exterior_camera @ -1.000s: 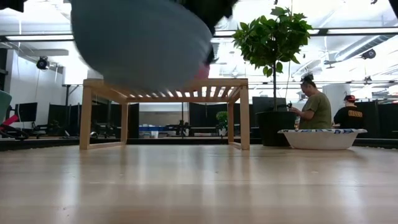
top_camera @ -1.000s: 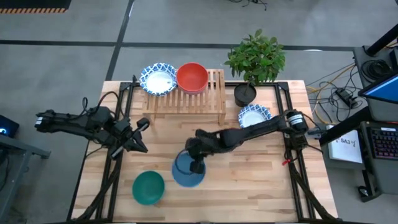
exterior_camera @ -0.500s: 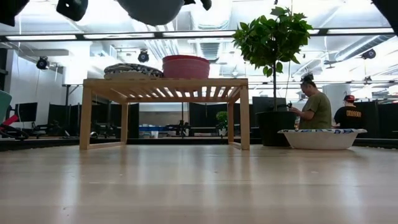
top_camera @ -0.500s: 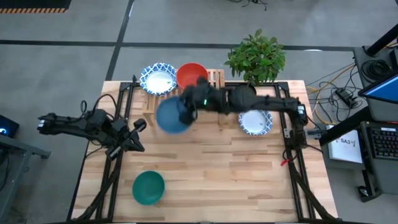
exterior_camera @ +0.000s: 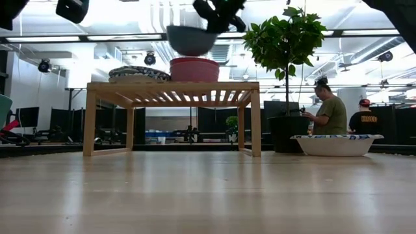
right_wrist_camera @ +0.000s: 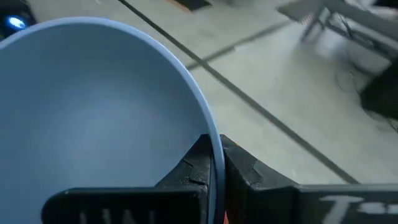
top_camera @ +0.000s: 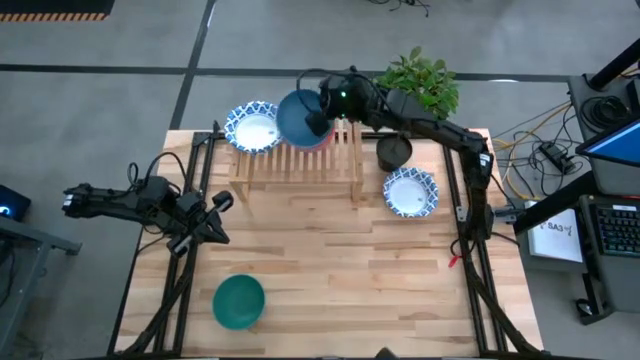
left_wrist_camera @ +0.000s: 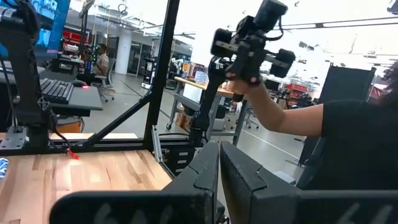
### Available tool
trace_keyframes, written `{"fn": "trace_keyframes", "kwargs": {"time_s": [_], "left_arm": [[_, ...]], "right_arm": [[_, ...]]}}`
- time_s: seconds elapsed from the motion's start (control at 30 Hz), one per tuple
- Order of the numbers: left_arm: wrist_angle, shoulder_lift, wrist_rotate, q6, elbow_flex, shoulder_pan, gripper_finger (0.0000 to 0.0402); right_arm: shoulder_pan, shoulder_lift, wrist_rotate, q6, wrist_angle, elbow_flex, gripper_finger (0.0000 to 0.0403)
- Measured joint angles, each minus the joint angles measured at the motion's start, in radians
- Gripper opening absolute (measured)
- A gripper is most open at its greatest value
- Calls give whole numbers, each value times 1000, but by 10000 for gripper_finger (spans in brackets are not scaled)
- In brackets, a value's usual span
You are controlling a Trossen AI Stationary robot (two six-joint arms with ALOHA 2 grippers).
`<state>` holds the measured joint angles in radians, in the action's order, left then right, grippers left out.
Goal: Place and stack bowls onto a shelf
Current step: Stack the blue bowl on top of the orange bowl on the shelf
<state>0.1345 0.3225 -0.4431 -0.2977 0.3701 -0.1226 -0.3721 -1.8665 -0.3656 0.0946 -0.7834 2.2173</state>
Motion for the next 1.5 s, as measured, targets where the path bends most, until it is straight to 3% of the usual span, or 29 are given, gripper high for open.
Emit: {"fn": "trace_keyframes", "kwargs": {"time_s": [0.9,1.3,1.5], "left_arm": [[31,-4,44,-7,0,0,0],[33,-1,44,-32,0,0,0],[33,0,45,-40,0,0,0]], "right_arm": [[-17,-2,11,-80,19,-16,116],[113,16,51,-200,102,-137,54],[136,126,52,-251,339,-340,13]]}}
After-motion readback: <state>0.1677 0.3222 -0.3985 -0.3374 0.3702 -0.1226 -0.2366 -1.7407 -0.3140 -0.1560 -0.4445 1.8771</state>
